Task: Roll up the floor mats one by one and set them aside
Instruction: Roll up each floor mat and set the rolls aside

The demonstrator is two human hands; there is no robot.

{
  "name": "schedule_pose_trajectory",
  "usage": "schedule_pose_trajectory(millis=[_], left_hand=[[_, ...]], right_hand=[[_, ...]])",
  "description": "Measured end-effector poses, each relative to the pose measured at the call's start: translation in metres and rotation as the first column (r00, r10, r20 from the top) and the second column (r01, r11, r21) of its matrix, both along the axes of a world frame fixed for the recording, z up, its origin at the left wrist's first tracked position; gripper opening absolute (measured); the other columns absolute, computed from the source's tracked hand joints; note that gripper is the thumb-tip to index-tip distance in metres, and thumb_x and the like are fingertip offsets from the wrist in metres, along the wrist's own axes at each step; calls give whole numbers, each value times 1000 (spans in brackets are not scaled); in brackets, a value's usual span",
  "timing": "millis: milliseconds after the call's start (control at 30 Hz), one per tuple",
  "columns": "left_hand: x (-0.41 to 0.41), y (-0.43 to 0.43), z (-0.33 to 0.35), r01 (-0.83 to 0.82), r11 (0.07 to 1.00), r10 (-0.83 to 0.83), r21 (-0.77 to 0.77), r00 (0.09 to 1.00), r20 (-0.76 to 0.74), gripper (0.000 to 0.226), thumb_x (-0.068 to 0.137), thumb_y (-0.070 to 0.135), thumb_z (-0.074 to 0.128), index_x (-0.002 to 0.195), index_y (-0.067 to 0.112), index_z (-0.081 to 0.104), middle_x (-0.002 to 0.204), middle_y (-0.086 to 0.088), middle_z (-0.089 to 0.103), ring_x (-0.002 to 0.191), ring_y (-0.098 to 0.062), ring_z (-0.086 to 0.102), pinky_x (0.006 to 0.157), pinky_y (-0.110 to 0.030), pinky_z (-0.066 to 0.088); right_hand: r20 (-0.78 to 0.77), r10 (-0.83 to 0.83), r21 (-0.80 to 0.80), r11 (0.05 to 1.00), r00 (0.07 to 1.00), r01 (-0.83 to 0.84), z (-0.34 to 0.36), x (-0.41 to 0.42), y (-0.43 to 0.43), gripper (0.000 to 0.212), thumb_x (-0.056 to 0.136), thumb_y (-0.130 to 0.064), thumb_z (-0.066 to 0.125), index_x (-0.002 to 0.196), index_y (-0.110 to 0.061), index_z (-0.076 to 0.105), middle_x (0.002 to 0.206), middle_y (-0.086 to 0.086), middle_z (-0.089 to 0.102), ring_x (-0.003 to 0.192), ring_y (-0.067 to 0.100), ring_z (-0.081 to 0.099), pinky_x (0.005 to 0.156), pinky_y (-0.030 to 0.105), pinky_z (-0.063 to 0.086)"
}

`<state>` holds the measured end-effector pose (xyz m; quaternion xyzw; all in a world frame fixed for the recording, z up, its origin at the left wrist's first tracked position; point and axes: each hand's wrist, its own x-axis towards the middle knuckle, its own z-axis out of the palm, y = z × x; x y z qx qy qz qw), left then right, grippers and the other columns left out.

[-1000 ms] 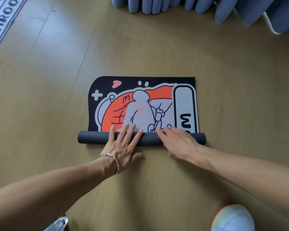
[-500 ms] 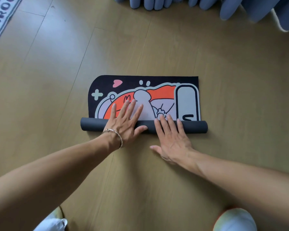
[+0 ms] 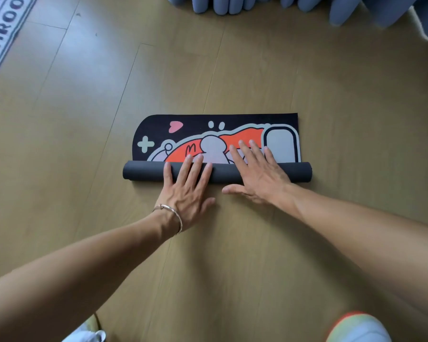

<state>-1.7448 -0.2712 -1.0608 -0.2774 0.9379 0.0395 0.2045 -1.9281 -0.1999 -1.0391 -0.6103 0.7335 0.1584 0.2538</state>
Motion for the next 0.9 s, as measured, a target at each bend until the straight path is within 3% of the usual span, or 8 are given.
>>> schedule_pose_trajectory(millis=[100,333,467,667,900], left_hand=[[-16,-22,6,-2,999,2,32,1000,15,76,92,61,12,148,17,-14,157,-6,-13,144,-24,-12,111,-57,-2],[-51,-62,17,-83,982,69,171,994,82,71,93,61,13,149,23,-5,158,-1,-7,145,-20,-8,113,-56,-4],[-51,-63,19,-79,989,80,122,997,2,69,95,57,15,148,23,-14,158,-5,-9,145,-22,-8,113,-55,-2],[-29,-44,22,75,997,-76,-24,997,-31,71,93,28,35,149,17,-7,157,-10,-7,144,-29,-3,111,-56,11],[-41,-57,23,58,998,-58,-16,998,-6,72,91,27,40,149,14,-1,154,-10,8,142,-30,6,109,-59,15]], right_hand=[[14,7,-72,997,1000,-6,6,4,5,94,86,-72,25,150,-17,-17,159,12,-15,145,30,-15,117,46,-4],[-55,-9,-47,999,998,6,7,10,5,93,92,-59,42,149,-20,-20,158,9,-20,144,29,-19,117,47,-6],[-39,-2,-1,1000,999,2,9,-7,-18,96,90,-60,46,150,-21,-18,159,7,-14,146,27,-14,118,47,-3],[-23,4,0,1000,1000,-4,4,-21,-36,96,89,-61,48,151,-21,-14,160,5,-5,147,26,-7,118,47,1],[-26,-85,12,996,996,86,7,-23,-49,93,90,-58,48,151,-22,-12,160,8,-11,146,30,-12,116,50,-1]])
